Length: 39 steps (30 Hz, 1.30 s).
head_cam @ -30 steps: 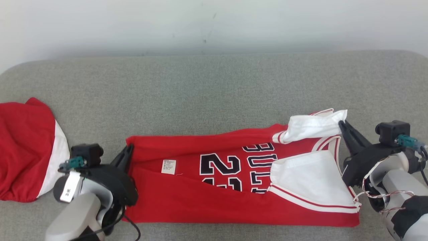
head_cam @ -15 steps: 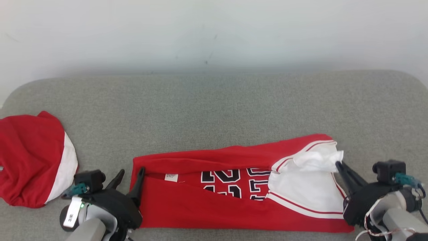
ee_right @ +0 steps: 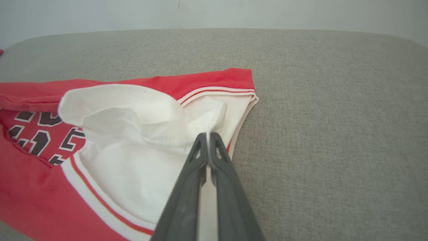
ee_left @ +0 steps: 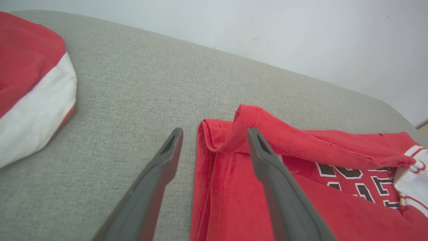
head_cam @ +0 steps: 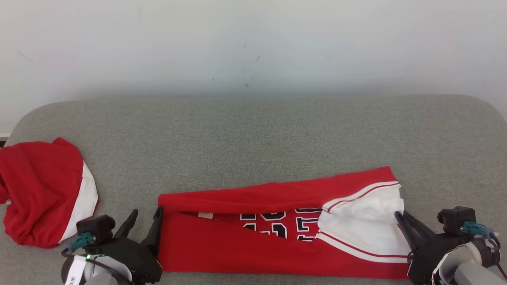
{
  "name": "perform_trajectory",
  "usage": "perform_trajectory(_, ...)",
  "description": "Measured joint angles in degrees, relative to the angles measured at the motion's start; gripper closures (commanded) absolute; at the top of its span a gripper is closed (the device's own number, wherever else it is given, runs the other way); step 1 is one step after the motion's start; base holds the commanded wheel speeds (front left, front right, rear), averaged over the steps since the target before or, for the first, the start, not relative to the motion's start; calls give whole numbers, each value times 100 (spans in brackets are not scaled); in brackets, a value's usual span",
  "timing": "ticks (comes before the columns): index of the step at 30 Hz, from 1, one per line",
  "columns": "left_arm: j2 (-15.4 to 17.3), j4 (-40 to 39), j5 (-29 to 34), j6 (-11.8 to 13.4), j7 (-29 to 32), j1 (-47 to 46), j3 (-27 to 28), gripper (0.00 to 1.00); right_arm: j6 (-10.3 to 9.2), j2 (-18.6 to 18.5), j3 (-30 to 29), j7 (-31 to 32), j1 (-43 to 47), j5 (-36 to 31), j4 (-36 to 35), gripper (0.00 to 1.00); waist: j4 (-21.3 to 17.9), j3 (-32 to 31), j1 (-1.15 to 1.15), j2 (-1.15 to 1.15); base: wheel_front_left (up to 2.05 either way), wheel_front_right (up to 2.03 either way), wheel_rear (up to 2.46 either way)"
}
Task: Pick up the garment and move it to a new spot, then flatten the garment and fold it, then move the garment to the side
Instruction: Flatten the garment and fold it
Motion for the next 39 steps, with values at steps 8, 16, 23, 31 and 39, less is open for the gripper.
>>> perform_trajectory(8,169,-571,190,218,-1,377,136,0,0,-108,-199,0,249,168,0,0,-16,-145,0,0,0,0,0)
perform_trajectory(16,263,-1141,265,443,-1,903,230,0,0,-135,-481,0,559,352,-266,0,4,-302,0,0,0,0,0)
perform_trajectory(23,308,-1606,319,570,-1,1240,339,0,0,-104,-913,-1,949,505,-721,0,12,-441,0,0,0,0,0)
perform_trajectory(31,447,-2057,486,717,-1,1577,485,0,-121,-145,-1298,-24,1278,505,-1098,0,-33,-583,0,0,0,0,0)
perform_trajectory(39,513,-2498,545,822,-8,1923,727,0,-369,-146,-1603,-24,1629,410,-1501,0,-22,-626,0,0,0,0,0)
